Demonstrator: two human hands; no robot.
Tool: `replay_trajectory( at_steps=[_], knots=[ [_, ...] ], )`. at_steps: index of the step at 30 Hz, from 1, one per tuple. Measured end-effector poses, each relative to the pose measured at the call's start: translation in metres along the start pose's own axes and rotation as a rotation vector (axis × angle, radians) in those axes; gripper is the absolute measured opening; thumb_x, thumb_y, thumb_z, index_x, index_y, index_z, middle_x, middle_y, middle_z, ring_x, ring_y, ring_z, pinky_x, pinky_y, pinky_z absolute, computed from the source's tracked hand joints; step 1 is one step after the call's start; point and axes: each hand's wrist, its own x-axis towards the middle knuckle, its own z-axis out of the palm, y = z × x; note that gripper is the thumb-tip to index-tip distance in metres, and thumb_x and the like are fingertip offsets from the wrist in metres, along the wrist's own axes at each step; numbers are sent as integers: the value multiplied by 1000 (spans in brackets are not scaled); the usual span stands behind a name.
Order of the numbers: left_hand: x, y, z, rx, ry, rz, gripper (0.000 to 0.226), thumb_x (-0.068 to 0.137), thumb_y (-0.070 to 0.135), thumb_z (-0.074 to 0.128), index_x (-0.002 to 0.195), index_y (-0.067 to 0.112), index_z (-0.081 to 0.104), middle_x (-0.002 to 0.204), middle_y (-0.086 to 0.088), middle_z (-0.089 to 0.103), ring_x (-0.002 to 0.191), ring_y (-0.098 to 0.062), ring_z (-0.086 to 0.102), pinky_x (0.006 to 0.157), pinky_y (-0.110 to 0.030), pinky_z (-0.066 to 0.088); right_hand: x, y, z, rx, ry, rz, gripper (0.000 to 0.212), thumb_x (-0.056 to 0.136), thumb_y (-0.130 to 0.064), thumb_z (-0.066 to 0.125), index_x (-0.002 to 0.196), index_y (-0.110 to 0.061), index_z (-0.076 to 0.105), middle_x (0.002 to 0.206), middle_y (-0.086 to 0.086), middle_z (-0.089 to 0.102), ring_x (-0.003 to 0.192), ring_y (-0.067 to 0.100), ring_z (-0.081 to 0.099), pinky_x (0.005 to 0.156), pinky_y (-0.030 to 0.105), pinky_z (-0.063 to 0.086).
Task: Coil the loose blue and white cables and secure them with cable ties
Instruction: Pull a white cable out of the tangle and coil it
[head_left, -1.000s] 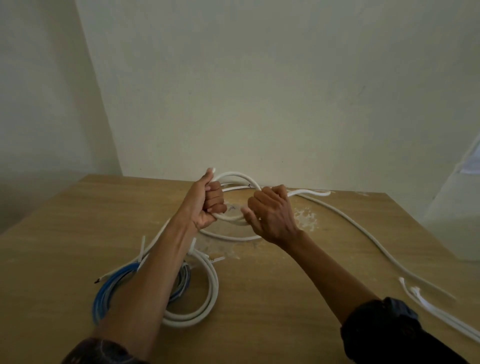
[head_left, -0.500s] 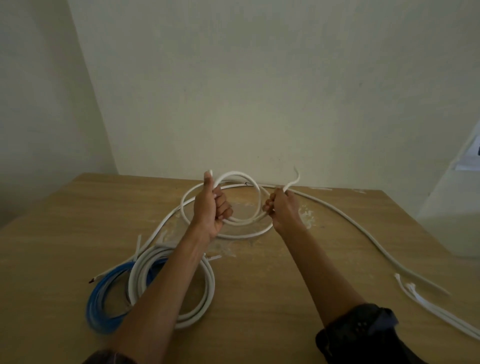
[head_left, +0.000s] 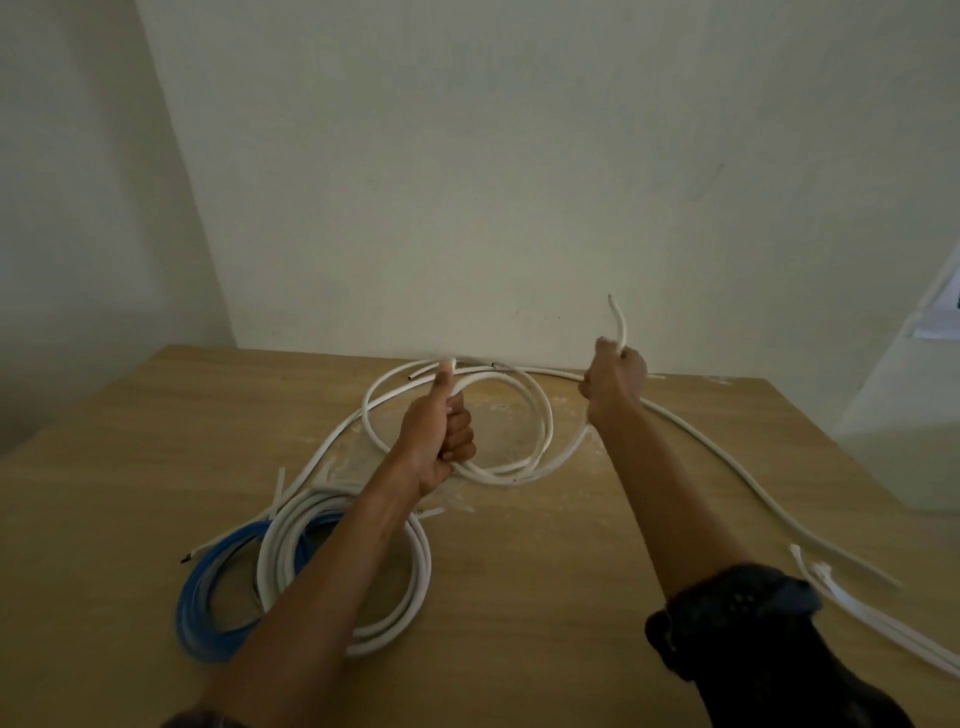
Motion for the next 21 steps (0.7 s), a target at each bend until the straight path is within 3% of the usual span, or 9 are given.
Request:
replay_trajectory(
  at_steps=[2, 5, 8, 10, 14, 17, 21],
  knots=[
    [2, -3, 7, 30, -33, -40, 55, 97, 61, 46, 60, 24, 29, 47, 6, 18, 36, -9, 14, 37, -20, 16, -13, 3, 2, -153, 10, -381, 28, 105, -35, 52, 101, -9, 61, 73, -4, 54, 63, 9, 51, 53, 23, 41],
    [3, -3, 12, -19, -73, -133, 55, 99, 60, 44, 60, 24, 28, 46, 7, 16, 35, -7, 14, 36, -20, 15, -36, 1, 2, -223, -140, -832, 27, 107, -31, 50, 88, -12, 58, 63, -13, 47, 50, 1, 43, 46, 13, 28],
    [1, -5, 10, -63, -133, -234, 55, 101, 57, 43, 60, 24, 30, 46, 8, 17, 35, -7, 16, 37, -20, 15, -55, 6, 5, -349, -351, -1126, 35, 108, -35, 41, 86, -16, 59, 55, -16, 42, 42, 1, 42, 43, 12, 26],
    [-1, -6, 8, -74, -193, -265, 53, 102, 53, 44, 59, 23, 33, 46, 8, 19, 35, -7, 17, 39, -21, 14, -63, 13, 4, -460, -455, -1296, 48, 108, -45, 30, 83, -17, 59, 55, -13, 43, 42, 4, 38, 41, 20, 28],
    [-7, -6, 5, -105, -321, -282, 51, 97, 49, 51, 55, 20, 42, 46, 6, 25, 39, -8, 16, 46, -24, 13, -67, 27, -8, -546, -568, -1626, 41, 109, -31, 37, 87, -14, 67, 63, -4, 57, 48, 10, 40, 40, 27, 32],
    [-11, -10, 7, -100, -377, -275, 55, 98, 52, 52, 55, 18, 45, 45, 5, 28, 44, -10, 15, 50, -27, 15, -64, 35, -12, -559, -570, -1736, 27, 106, -27, 44, 92, -15, 64, 68, 1, 62, 51, 17, 49, 42, 30, 37],
    [-11, -2, 8, -23, -381, -252, 57, 93, 63, 51, 57, 19, 44, 54, 3, 17, 46, -11, 13, 50, -26, 15, -63, 38, -12, -552, -541, -1598, 31, 104, -23, 47, 79, -10, 61, 70, 4, 54, 57, 18, 46, 47, 39, 42]
  ],
)
